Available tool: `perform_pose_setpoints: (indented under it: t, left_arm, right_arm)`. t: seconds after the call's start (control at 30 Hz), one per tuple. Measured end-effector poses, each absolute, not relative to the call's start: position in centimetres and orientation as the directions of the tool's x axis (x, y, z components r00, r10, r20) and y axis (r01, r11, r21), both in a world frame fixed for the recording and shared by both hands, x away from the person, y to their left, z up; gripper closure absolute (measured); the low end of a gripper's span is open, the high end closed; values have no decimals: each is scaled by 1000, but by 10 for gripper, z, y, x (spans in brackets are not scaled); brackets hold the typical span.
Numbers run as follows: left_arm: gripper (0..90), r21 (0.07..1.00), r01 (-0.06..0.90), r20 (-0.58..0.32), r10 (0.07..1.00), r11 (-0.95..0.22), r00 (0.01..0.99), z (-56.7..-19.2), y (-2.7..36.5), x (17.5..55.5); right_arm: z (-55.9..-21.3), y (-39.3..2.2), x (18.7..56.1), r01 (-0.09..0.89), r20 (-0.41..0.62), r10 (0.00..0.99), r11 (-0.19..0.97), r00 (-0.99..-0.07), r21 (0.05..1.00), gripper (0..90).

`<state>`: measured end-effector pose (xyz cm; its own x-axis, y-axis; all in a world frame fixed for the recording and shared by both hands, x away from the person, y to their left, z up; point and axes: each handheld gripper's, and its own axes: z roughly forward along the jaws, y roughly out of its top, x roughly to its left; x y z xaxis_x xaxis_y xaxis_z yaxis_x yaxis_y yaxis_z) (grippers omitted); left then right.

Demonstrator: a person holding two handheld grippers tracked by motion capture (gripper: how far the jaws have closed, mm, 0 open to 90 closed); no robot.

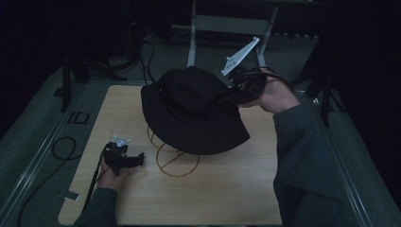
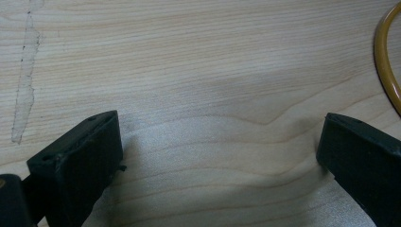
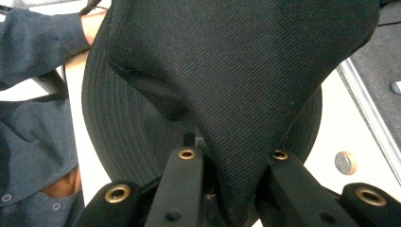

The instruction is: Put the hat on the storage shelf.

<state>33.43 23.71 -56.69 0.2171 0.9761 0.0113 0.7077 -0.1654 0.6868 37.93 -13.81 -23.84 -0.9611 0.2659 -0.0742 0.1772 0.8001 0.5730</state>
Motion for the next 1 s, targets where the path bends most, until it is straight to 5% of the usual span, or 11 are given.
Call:
perform_pose_setpoints:
  t: [1.0]
  left_arm:
    - [13, 685, 708, 15, 975, -170, 220, -567, 237, 334]
  right_arm:
    - [-261, -91, 391, 169, -34, 217, 840, -975, 515, 820]
